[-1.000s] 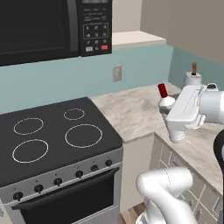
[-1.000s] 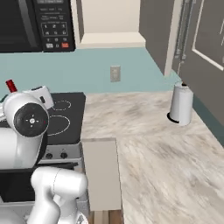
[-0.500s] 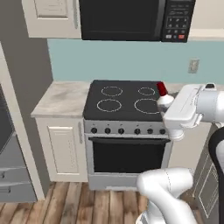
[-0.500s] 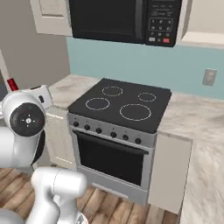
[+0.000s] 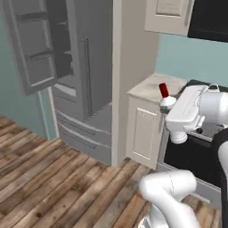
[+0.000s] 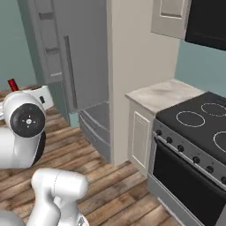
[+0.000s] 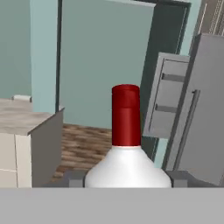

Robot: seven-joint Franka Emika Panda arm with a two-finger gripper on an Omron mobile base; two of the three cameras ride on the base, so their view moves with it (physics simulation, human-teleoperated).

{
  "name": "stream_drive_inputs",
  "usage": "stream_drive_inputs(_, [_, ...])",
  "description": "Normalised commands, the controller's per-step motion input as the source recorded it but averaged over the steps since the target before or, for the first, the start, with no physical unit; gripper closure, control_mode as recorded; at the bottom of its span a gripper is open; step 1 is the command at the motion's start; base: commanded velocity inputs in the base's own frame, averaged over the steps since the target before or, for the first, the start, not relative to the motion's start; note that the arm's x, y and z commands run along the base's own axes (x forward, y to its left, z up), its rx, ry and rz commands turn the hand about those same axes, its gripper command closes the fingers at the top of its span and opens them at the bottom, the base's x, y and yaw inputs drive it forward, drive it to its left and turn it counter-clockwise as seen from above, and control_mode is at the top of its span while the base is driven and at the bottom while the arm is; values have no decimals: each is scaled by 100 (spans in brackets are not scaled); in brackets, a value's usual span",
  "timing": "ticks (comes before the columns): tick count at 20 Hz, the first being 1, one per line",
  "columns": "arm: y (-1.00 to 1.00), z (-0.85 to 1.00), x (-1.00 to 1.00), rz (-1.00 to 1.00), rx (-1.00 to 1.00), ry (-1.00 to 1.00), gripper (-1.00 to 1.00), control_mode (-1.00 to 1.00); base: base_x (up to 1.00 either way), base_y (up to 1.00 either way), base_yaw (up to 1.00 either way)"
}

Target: There is a bowl on the dining counter. Grab a lemon wedge from the fridge and place it in the bowl. Then get the liquor bottle and glass cup from the cabinet and place them next to the bowl.

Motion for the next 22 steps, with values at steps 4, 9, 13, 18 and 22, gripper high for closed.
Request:
stream_drive_inputs(4, [0, 0, 0, 0, 0, 0, 100, 100, -3, 41, 84])
stream_drive_inputs(9, [0, 0, 0, 0, 0, 0, 100, 100, 65, 35, 59])
stream_drive_inputs(13, [0, 0, 0, 0, 0, 0, 100, 100, 100, 17, 23])
stream_drive_inputs(18, [0, 0, 0, 0, 0, 0, 100, 100, 100, 10, 10])
stream_drive_inputs(22, [0, 0, 0, 0, 0, 0, 100, 100, 100, 37, 7])
